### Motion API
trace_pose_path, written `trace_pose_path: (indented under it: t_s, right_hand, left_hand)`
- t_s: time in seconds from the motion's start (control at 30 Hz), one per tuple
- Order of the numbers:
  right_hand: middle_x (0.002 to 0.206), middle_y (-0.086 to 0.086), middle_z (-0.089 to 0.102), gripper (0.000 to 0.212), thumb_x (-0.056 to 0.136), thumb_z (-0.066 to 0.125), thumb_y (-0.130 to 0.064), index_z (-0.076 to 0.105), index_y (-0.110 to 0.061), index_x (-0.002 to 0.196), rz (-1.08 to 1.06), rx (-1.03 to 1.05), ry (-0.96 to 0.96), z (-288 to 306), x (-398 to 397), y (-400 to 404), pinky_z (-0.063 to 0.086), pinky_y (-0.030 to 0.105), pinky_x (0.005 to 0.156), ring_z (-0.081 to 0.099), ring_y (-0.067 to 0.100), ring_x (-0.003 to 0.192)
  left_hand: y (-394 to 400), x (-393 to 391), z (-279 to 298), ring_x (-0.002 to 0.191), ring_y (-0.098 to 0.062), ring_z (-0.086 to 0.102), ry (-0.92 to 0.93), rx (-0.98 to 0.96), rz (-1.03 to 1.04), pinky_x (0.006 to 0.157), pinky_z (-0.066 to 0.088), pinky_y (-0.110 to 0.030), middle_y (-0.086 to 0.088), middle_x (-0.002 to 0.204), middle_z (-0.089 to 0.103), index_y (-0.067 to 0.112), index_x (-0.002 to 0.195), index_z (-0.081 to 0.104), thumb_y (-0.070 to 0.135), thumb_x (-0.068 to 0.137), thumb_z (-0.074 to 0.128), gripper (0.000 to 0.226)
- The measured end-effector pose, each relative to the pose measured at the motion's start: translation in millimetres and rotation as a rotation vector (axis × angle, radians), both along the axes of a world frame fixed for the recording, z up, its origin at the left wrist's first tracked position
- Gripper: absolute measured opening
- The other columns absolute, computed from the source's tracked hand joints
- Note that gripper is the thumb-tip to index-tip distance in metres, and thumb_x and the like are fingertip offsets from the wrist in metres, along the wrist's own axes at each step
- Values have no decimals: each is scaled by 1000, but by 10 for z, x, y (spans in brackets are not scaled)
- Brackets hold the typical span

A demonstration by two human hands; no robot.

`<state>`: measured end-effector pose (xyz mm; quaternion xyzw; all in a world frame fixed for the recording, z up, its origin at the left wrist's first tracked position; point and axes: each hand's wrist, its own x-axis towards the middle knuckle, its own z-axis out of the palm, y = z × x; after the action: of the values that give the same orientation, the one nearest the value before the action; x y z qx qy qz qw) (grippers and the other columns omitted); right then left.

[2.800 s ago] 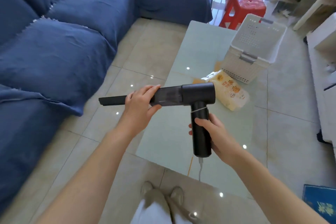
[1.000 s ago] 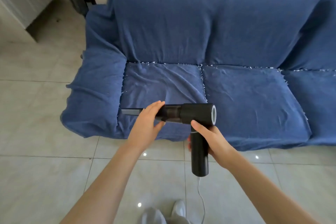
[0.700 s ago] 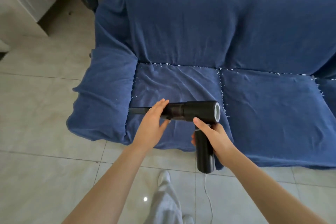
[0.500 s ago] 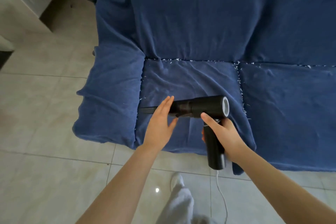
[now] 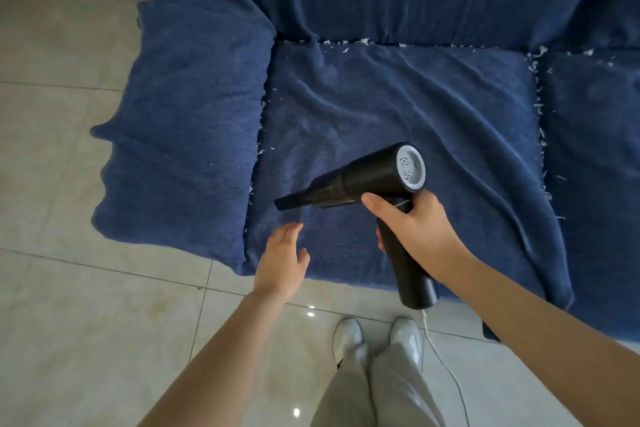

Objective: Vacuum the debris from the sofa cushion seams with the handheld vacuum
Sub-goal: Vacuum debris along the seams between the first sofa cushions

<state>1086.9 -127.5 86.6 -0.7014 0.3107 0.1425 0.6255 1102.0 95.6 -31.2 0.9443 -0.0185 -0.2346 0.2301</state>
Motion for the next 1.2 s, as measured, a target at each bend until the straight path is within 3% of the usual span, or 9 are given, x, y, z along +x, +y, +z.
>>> trace_pose_path:
  t_s: [0.17, 0.37, 0.57, 0.73, 0.97, 1.07, 1.2]
  right_hand:
    - [57, 10, 66, 32, 85, 71, -37, 61, -7, 79, 95, 24, -32, -408, 98, 41, 53, 26, 53, 66, 20, 49]
    - [55, 13, 67, 38, 84, 69, -41, 63, -8, 68, 194, 32, -84, -770, 219, 162, 56, 34, 59, 66, 24, 50]
    - [52, 12, 66, 40, 83, 68, -46, 62, -14, 60, 236, 13, -69, -919, 335, 212, 56, 35, 63, 67, 22, 49]
    - [50, 8, 65, 35, 85, 69, -41, 62, -14, 63, 281, 55, -72, -908, 436, 214, 52, 28, 56, 66, 20, 47]
    - [49, -4, 63, 31, 80, 70, -47, 61, -22, 63, 282, -17, -75, -1018, 407, 403, 59, 36, 71, 63, 12, 55]
    - [47, -7, 62, 34, 80, 70, -47, 60, -21, 60, 244, -13, -64, -1028, 409, 380, 58, 35, 72, 63, 11, 56]
    - [49, 1, 64, 36, 80, 70, -46, 60, -18, 59, 179, 34, -48, -996, 450, 308, 55, 30, 58, 63, 14, 48]
  left_hand:
    - [-18, -12, -549, 148, -24, 23, -119, 86, -167, 117, 29, -39, -5, 157, 31, 14, 152, 30, 23, 95, 56, 63]
    - [42, -25, -1046, 148, -28, 20, -189, 158, -292, 115, 31, -51, -6, 159, 27, 18, 154, 24, 39, 97, 36, 62]
    - [49, -115, -1290, 151, -24, 2, -183, 139, -291, 118, 17, -46, 3, 163, 6, 25, 154, 20, 51, 95, 29, 65]
    - [59, -129, -1316, 150, -21, -1, -180, 124, -291, 118, 25, -49, 1, 163, 11, 28, 154, 16, 51, 95, 34, 66]
    - [85, -105, -1324, 151, -24, 9, -135, 145, -329, 116, 26, -50, 0, 163, 16, 30, 154, 11, 50, 96, 37, 67]
    - [72, -74, -1290, 148, -26, 21, -184, 162, -337, 115, 29, -52, -3, 160, 25, 27, 152, 20, 42, 96, 39, 61]
    - [-28, 125, -1269, 139, -29, 39, -323, 159, -343, 113, 34, -51, -8, 150, 42, 17, 145, 33, 28, 94, 38, 52]
